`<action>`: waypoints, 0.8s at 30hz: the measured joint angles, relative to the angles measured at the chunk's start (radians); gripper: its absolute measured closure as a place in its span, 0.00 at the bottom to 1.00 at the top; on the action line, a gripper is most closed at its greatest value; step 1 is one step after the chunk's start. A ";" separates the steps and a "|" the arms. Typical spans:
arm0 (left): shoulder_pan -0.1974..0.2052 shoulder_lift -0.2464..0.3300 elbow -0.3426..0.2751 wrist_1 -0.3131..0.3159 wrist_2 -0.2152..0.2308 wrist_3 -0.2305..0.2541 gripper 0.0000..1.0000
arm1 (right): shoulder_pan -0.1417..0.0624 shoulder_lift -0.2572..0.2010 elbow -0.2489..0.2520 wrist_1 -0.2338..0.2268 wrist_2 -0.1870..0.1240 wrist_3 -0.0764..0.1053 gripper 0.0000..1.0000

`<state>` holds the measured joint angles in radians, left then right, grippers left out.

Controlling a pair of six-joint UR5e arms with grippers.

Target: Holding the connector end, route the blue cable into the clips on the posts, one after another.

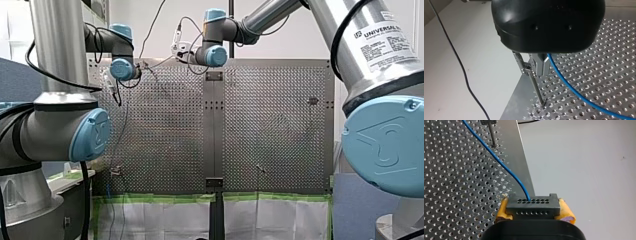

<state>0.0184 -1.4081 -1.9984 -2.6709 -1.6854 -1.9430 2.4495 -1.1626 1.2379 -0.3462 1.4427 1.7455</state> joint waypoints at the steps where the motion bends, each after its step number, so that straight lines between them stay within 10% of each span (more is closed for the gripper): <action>1: 0.001 0.001 0.000 0.000 0.000 -0.005 1.00 | 0.000 0.000 -0.002 0.000 0.000 0.001 1.00; 24: 0.026 0.041 0.060 0.001 0.028 -0.084 1.00 | 0.003 0.002 -0.040 0.006 -0.002 0.048 1.00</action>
<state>0.0448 -1.3673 -1.9387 -2.6703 -1.6575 -2.0271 2.4525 -1.1609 1.1978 -0.3407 1.4409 1.7930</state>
